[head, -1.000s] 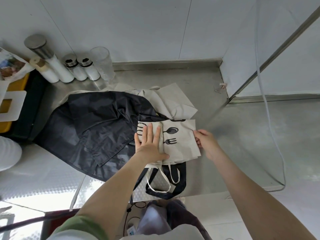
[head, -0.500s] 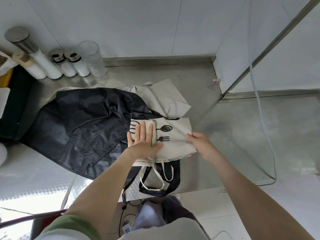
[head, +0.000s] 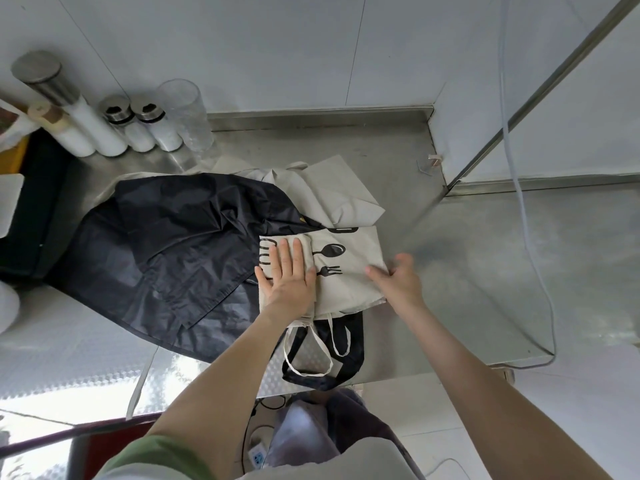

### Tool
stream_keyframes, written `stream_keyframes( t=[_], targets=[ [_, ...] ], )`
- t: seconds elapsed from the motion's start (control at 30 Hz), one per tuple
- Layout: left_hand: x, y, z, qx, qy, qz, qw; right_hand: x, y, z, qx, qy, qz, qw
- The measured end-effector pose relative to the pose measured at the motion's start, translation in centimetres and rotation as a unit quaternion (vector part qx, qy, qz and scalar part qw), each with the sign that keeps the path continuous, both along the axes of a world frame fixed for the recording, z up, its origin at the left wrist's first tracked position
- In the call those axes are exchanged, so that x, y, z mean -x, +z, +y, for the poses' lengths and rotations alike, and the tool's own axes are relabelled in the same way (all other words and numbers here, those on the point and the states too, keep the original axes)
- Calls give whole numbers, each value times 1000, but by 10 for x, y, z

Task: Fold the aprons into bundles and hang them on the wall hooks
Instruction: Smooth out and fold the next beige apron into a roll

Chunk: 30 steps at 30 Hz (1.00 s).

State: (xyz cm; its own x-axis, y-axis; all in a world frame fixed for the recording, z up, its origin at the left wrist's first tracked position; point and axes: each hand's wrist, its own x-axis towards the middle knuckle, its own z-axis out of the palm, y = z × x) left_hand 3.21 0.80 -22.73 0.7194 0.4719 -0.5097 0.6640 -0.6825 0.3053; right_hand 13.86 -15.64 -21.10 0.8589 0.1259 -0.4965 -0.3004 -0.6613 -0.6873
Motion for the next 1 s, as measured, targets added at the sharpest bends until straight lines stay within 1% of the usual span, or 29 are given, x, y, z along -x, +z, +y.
stream_keyframes(
  t=[0.07, 0.13, 0.17, 0.23, 0.3, 0.37, 0.53, 0.6, 0.67, 0.77, 0.8, 0.83, 0.87, 0.9, 0.93, 0.97, 1.0],
  targets=[
    [-2, 2, 0, 14, 22, -14, 1000, 1, 2, 5, -23, 6, 40, 999],
    [-4, 3, 0, 15, 33, -25, 999, 1, 1, 6, -70, -4, 107, 992],
    [-3, 3, 1, 10, 27, -27, 999, 1, 2, 5, -94, -12, 133, 987],
    [1, 2, 4, -5, -11, -21, 1000, 0, 2, 1, -113, -15, 160, 981],
    [7, -2, 9, -31, -58, -19, 998, -3, 5, -2, -122, -3, 171, 978],
    [10, -4, 11, -44, -65, -32, 996, -5, 10, -3, -126, 10, 173, 977],
    [5, -5, 6, -37, 7, -32, 999, -1, 13, 8, -77, 31, 135, 987],
    [1, -6, 6, -32, 10, -24, 999, 0, 19, 12, -76, 46, 104, 991],
    [0, -6, 8, -15, -8, -15, 1000, 1, 31, 14, -112, 51, 99, 987],
    [2, -2, 14, 45, -19, -29, 998, 3, 47, 21, -209, 57, 157, 964],
    [3, -2, 17, 79, -7, -55, 995, 6, 51, 26, -238, 64, 176, 953],
    [4, -1, 20, 106, 21, -102, 989, 10, 54, 33, -258, 79, 189, 944],
    [8, 0, 24, 116, 65, -167, 977, 15, 56, 43, -274, 104, 198, 935],
    [12, 2, 26, 96, 119, -242, 958, 20, 56, 51, -281, 132, 203, 929],
    [16, 1, 30, 64, 178, -292, 937, 25, 56, 60, -284, 156, 206, 923],
    [19, 1, 34, 51, 244, -295, 923, 30, 55, 67, -285, 177, 207, 919],
    [23, 6, 40, 67, 307, -279, 908, 36, 53, 76, -281, 194, 207, 917]
  ],
)
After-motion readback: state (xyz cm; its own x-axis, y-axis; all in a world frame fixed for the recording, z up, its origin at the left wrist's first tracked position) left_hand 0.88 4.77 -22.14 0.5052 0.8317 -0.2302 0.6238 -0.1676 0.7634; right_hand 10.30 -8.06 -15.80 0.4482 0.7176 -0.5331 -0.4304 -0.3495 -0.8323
